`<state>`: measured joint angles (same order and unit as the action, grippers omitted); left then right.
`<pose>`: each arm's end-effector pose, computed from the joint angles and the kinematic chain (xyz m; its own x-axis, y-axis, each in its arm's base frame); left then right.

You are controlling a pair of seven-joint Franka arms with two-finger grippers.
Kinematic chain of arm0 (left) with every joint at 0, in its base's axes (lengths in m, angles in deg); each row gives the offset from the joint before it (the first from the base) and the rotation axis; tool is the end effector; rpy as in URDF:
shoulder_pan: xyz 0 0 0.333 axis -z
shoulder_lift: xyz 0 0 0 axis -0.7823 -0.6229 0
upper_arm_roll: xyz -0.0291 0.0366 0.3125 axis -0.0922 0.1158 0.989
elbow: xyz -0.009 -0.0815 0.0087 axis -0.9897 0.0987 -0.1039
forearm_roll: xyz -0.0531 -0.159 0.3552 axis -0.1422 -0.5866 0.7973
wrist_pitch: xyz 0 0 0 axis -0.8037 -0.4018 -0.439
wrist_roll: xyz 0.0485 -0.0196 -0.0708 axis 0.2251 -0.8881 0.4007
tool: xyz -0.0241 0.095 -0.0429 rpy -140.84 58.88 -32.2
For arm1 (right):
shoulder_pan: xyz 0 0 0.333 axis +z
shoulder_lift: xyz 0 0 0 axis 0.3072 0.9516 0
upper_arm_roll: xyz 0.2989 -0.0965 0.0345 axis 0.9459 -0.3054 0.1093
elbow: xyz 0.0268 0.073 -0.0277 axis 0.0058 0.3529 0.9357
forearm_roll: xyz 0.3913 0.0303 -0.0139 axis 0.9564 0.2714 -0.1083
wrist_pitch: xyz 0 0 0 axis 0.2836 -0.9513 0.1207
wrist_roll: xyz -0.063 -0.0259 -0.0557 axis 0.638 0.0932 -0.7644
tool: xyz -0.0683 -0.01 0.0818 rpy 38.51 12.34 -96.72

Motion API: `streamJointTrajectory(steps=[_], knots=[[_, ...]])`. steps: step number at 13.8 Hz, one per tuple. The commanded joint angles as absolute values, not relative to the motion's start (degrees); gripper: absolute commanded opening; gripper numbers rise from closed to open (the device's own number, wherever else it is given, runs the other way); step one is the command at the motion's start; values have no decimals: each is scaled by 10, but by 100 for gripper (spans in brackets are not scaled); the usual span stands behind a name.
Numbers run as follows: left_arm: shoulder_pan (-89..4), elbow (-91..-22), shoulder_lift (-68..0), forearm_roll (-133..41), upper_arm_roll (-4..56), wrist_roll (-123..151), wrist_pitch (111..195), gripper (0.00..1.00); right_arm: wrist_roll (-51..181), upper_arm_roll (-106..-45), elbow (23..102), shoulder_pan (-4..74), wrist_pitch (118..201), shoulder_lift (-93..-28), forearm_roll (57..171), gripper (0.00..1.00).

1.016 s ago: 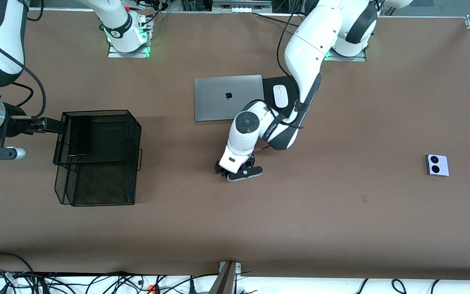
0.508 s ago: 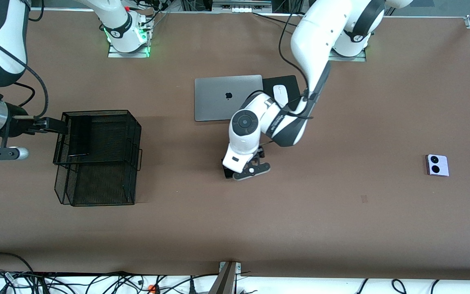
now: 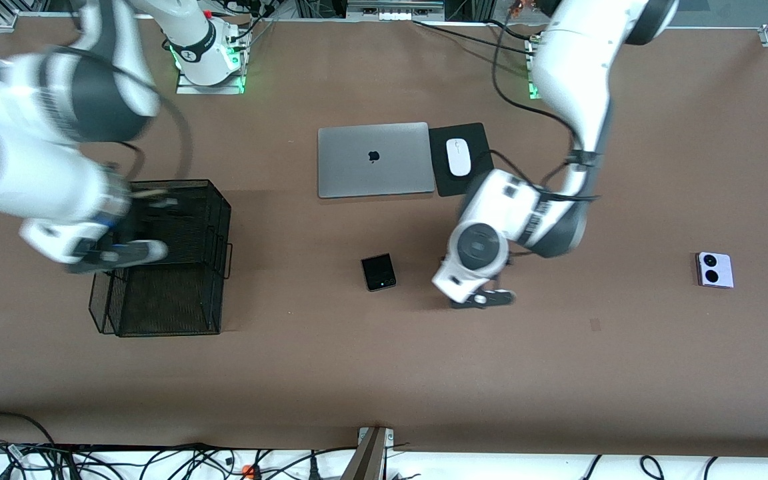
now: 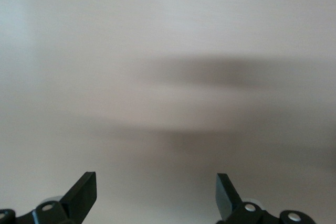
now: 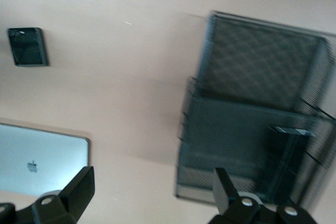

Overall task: Place phones with both arms
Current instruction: 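Release the flip phone and withdraw the left gripper while the right gripper approaches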

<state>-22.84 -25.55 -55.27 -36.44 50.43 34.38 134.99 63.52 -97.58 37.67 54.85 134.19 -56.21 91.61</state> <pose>0.6606 -0.2970 0.2759 0.9755 0.0642 -0.2105 0.0226 -0.9807 -0.1944 0.6432 0.2025 0.4858 0.9598 0.2438 -0.1389 0.2400 -0.9698 -0.0438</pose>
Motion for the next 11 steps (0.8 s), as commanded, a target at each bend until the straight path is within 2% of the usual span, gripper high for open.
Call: streamJointTrajectory(steps=[1,3,6,11], knots=[[-273,-349,-482,-326,497,251,1348,100,594,-972,367,596,1407,-509,945,100],[-313,-385,-454,-289,497,175,1352,100,549,-941,366,612,1476,-474,970,100],[-381,-424,-423,-257,496,55,1364,100,487,-876,365,624,1623,-408,969,100],[-497,-559,-359,-243,496,-60,1522,100,434,-872,366,687,1760,-323,967,100]])
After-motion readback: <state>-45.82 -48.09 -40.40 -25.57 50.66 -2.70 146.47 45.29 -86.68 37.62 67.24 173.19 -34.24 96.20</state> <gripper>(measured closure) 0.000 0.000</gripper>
